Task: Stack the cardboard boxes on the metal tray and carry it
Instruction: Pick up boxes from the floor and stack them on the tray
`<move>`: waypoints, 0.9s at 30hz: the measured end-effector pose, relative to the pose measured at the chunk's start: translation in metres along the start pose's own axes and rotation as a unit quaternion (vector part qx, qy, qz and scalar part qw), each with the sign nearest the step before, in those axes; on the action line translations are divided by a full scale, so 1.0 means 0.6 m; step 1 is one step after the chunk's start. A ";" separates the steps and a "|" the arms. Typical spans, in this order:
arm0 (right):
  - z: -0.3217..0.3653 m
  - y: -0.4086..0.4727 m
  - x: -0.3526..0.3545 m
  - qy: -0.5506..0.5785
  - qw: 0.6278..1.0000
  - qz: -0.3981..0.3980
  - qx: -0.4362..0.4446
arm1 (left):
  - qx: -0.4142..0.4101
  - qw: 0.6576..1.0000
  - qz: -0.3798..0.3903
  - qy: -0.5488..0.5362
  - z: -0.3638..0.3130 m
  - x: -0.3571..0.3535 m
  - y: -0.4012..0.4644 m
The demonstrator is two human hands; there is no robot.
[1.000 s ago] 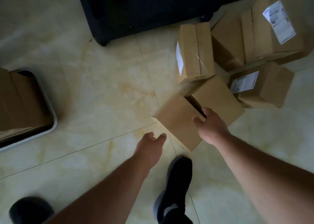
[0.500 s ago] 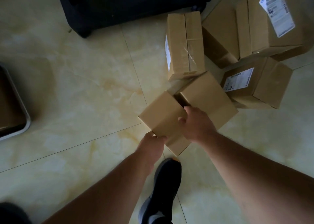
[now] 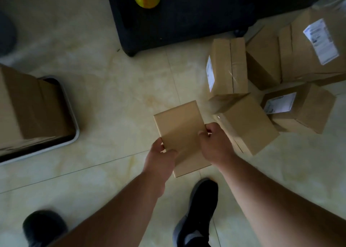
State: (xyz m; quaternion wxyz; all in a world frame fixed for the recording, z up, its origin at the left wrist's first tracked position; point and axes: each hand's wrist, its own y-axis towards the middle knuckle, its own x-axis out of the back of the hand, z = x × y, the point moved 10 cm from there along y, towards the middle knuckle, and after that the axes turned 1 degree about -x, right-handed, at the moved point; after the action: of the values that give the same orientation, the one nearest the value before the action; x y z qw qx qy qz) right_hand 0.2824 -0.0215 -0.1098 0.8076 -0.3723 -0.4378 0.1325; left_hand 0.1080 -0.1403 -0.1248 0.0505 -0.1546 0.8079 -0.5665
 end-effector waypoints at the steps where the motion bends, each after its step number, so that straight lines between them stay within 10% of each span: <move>1: 0.025 -0.012 -0.005 0.015 1.000 0.002 0.001 | -0.003 1.000 -0.010 -0.021 -0.011 0.021 -0.013; 27: 0.599 -0.444 -0.196 0.093 0.983 0.019 0.159 | -0.214 0.968 -0.129 -0.029 -0.197 0.720 -0.291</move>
State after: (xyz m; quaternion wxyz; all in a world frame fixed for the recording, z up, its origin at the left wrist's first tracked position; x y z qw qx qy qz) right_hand -0.1056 -0.0938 0.1320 0.8909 -0.2577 -0.3273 0.1809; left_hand -0.2977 -0.2211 0.1199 -0.0344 -0.2812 0.8816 -0.3776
